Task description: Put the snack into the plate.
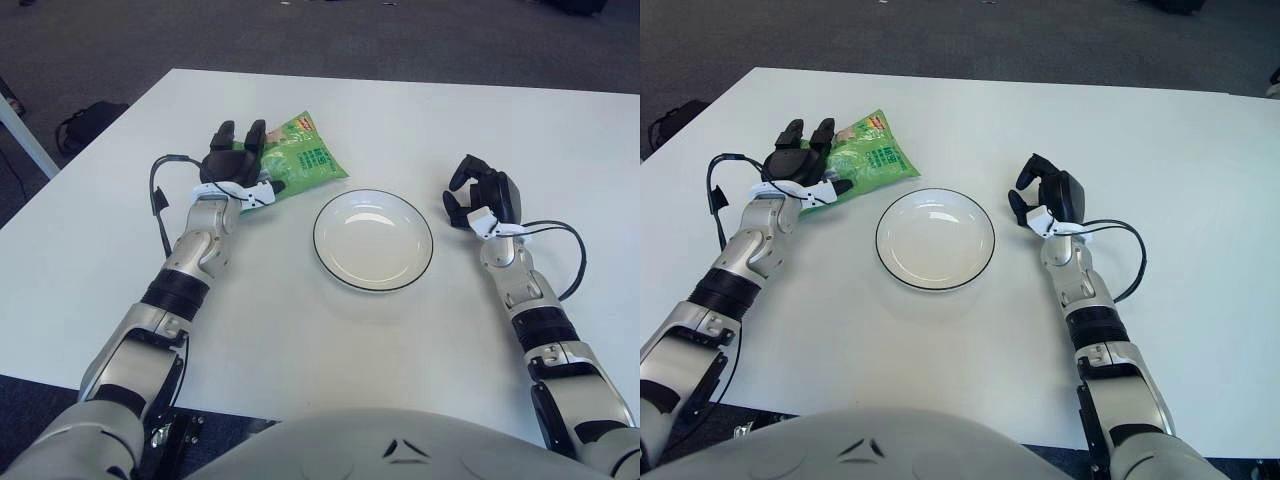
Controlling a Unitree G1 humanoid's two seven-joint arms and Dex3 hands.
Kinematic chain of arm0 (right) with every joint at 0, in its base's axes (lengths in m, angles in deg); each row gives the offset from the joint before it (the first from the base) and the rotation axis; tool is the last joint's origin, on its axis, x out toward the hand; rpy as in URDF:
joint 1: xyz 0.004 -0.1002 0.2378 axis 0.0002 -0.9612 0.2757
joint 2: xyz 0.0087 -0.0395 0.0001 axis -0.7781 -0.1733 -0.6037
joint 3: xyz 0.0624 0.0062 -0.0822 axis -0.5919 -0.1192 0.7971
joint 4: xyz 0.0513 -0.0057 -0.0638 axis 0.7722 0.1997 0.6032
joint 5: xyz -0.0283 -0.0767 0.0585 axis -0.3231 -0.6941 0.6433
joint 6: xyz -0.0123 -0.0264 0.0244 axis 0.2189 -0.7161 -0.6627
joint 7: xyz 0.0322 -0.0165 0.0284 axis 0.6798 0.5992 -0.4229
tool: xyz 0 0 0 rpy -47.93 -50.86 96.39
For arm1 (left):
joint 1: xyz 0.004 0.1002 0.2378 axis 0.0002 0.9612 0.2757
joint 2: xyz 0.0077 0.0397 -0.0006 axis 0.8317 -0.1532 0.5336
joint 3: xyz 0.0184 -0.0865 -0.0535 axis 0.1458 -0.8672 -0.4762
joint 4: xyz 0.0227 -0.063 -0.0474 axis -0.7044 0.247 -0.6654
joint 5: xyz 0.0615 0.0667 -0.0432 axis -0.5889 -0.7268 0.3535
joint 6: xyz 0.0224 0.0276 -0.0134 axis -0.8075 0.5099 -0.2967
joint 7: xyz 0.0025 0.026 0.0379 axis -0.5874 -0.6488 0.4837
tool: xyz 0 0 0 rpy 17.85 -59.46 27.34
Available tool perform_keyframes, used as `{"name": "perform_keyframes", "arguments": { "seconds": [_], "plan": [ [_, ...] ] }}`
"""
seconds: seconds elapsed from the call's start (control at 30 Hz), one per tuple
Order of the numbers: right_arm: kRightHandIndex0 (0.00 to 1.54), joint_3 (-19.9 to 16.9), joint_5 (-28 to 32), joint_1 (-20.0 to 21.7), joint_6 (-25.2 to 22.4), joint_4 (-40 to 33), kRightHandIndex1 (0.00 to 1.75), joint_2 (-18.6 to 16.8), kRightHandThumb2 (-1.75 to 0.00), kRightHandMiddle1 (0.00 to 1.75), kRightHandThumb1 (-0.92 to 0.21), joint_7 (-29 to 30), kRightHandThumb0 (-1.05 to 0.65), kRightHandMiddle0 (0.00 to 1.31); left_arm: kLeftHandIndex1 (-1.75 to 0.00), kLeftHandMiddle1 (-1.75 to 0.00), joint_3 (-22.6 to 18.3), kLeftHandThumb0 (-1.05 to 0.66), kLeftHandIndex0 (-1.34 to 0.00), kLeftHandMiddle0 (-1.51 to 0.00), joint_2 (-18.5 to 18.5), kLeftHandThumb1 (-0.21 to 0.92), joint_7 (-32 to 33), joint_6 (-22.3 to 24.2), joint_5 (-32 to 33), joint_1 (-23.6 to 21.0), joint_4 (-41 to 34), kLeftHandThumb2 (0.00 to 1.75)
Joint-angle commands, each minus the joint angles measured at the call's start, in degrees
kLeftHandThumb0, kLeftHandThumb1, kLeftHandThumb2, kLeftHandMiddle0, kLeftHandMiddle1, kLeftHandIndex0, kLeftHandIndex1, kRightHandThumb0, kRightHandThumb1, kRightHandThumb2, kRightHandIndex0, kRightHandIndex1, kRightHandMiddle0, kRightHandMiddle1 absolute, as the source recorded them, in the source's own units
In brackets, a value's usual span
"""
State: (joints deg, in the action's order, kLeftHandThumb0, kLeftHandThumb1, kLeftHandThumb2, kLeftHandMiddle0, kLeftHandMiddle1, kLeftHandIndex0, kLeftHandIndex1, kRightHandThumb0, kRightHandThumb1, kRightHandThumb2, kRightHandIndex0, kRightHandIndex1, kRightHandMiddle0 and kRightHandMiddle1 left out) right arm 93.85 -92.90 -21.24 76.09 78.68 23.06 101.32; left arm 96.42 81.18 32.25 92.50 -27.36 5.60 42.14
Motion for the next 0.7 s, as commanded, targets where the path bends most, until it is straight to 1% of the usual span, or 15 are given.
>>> {"name": "perform_keyframes", "arguments": {
  "seconds": [0.0, 0.1, 0.2, 0.47, 0.63, 0.67],
  "plan": [
    [1.32, 1.8, -1.1, -5.4, -2.5, 3.1, 1.75, -0.6, -1.51, 1.75, -0.16, -2.1, -0.56, 0.75, 0.0, 0.0, 0.9, -1.05, 0.0, 0.0, -0.6, 0.92, 0.7, 1.0, 0.2, -1.6, 1.7, 0.64],
    [1.32, 1.9, -1.1, -5.4, -2.1, 3.1, 1.75, -0.4, -1.51, 1.75, -0.16, -2.4, -0.56, 0.75, 0.0, 0.0, 2.0, -1.05, 0.0, 0.0, -2.0, 0.92, -0.5, 2.9, -0.2, -2.6, 1.5, 0.66],
    [1.32, 1.9, -0.9, -5.5, -2.0, 3.0, 1.75, -0.3, -1.5, 1.75, -0.17, -2.6, -0.55, 0.75, 0.0, 0.0, 2.7, -1.05, 0.0, 0.0, -2.5, 0.92, -1.4, 4.0, -0.1, -3.0, 1.0, 0.68],
    [1.32, 1.8, -0.8, -5.7, -2.0, 2.7, 1.75, -0.3, -1.49, 1.75, -0.17, -3.0, -0.55, 0.74, 0.0, 0.0, 3.6, -1.05, 0.0, 0.0, -3.2, 0.92, -2.7, 4.6, 0.9, -4.1, 1.4, 0.69],
    [1.32, 2.0, -1.1, -5.6, -1.4, 3.0, 1.75, 0.0, -1.49, 1.75, -0.18, -2.9, -0.55, 0.74, 0.0, 0.0, 4.1, -1.05, 0.0, 0.0, -4.7, 0.92, -2.4, 3.8, 2.4, -6.3, 5.9, 0.66],
    [1.32, 2.1, -1.2, -5.6, -1.3, 3.1, 1.75, 0.0, -1.49, 1.75, -0.18, -2.7, -0.55, 0.74, 0.0, 0.0, 4.3, -1.05, 0.0, 0.0, -5.1, 0.92, -2.1, 3.2, 2.9, -7.0, 7.7, 0.65]
  ]
}}
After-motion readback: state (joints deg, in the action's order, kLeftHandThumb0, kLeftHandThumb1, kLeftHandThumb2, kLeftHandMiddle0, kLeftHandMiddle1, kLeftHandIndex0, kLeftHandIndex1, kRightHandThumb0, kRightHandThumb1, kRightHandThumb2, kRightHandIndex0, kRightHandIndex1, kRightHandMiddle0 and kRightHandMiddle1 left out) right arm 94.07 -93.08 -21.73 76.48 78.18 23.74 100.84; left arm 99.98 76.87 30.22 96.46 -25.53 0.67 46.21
